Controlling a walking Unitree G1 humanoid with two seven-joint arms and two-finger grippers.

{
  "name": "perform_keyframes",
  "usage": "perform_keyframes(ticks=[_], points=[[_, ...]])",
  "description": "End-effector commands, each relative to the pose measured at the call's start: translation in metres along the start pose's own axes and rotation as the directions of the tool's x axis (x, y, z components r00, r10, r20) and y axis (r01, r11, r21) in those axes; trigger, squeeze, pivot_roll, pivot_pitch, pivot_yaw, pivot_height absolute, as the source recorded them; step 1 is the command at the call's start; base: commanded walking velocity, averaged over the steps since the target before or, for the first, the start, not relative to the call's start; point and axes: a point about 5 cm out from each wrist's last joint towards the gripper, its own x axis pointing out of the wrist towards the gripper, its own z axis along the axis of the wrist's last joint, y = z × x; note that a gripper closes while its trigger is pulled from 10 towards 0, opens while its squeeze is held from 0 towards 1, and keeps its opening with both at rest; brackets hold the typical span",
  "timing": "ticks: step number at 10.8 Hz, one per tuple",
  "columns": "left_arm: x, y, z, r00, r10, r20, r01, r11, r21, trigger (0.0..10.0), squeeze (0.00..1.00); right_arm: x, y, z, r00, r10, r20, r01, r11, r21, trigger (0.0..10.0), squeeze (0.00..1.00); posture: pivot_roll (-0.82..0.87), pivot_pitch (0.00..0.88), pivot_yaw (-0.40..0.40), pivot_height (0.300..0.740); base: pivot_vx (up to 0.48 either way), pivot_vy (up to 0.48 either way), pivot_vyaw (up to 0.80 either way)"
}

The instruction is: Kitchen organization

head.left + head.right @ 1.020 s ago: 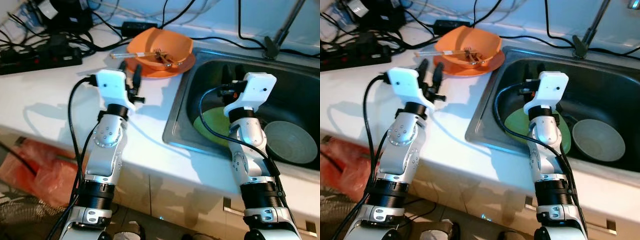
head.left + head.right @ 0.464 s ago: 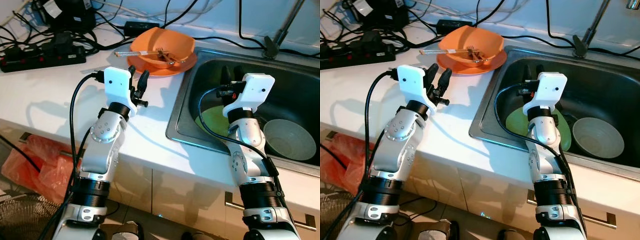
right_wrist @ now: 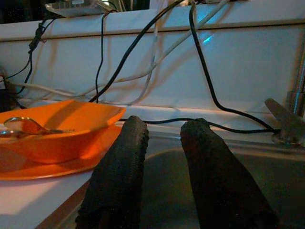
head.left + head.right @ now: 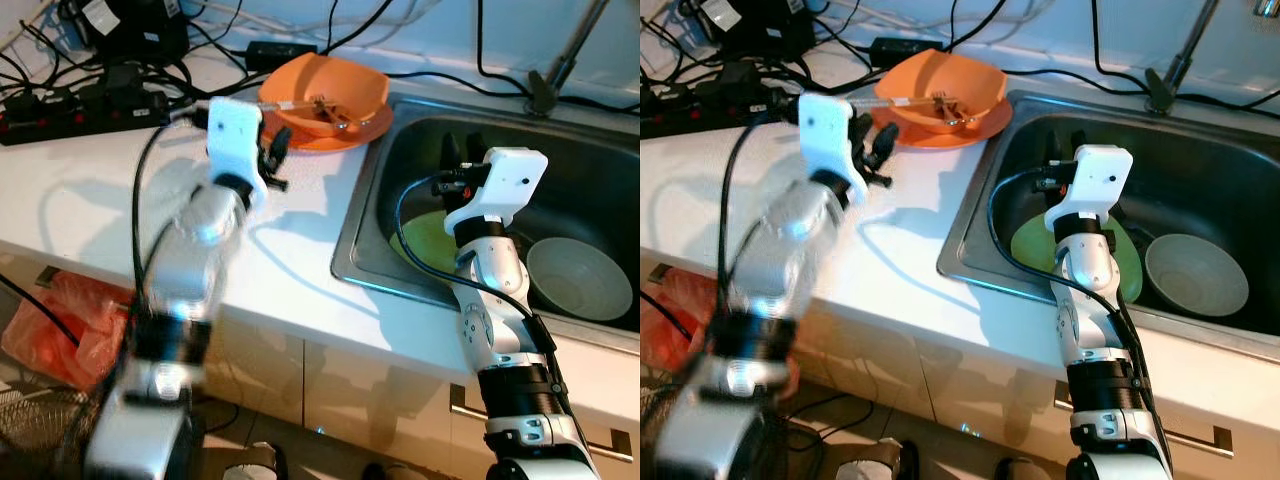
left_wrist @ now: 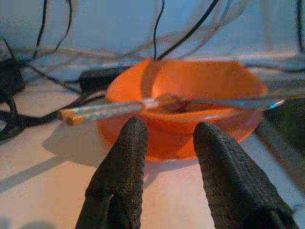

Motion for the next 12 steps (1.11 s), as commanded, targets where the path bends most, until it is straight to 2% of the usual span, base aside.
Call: perform_keyframes(ticks=[1, 4, 6, 7, 8, 9, 10, 12], points=[[0.005, 0.003, -0.002, 0.999, -0.006, -0.05, 0.006, 1.0, 0.0, 10.0, 0.0, 0.0, 0.001, -0.002, 1.0, 0.005, -0.01, -0.005, 1.0, -0.003, 10.0, 0.0, 0.2, 0.13, 0.019, 0.74, 0.0, 0.0, 0.0], [0.017, 0.008, -0.003, 0.991, -0.015, -0.134, 0.009, 0.999, -0.044, 10.0, 0.0, 0.001, 0.004, -0.002, 1.0, 0.015, -0.01, -0.015, 1.0, 0.002, 10.0, 0.0, 0.2, 0.121, 0.024, 0.74, 0.0, 0.0, 0.0], [0.029, 0.01, 0.001, 0.986, -0.045, -0.16, 0.013, 0.981, -0.195, 10.0, 0.0, 0.002, 0.003, -0.002, 1.0, 0.014, -0.01, -0.014, 1.0, 0.001, 10.0, 0.0, 0.19, 0.124, 0.025, 0.74, 0.0, 0.0, 0.0], [0.032, 0.01, 0.002, 0.986, -0.058, -0.154, 0.021, 0.973, -0.231, 10.0, 0.0, 0.002, 0.003, -0.002, 1.0, 0.014, -0.01, -0.014, 1.0, 0.001, 10.0, 0.0, 0.19, 0.126, 0.026, 0.74, 0.0, 0.0, 0.0], [0.039, 0.011, 0.008, 0.987, -0.082, -0.14, 0.034, 0.949, -0.313, 10.0, 0.0, 0.003, 0.004, -0.002, 1.0, 0.019, -0.011, -0.019, 1.0, 0.0, 10.0, 0.0, 0.19, 0.128, 0.027, 0.74, 0.0, 0.0, 0.0], [0.042, 0.01, 0.008, 0.982, -0.109, -0.153, 0.051, 0.938, -0.343, 10.0, 0.0, 0.003, 0.004, -0.002, 1.0, 0.02, -0.011, -0.02, 1.0, -0.001, 10.0, 0.0, 0.19, 0.128, 0.028, 0.74, 0.0, 0.0, 0.0], [0.044, 0.01, 0.007, 0.979, -0.114, -0.169, 0.05, 0.939, -0.34, 10.0, 0.0, 0.003, 0.005, -0.002, 1.0, 0.021, -0.011, -0.021, 1.0, -0.002, 10.0, 0.0, 0.19, 0.128, 0.029, 0.74, 0.0, 0.0, 0.0], [0.05, 0.008, 0.012, 0.973, -0.13, -0.192, 0.071, 0.956, -0.286, 10.0, 0.0, 0.003, 0.005, -0.002, 1.0, 0.025, -0.01, -0.025, 1.0, -0.002, 10.0, 0.0, 0.18, 0.13, 0.032, 0.74, 0.0, 0.0, 0.0]])
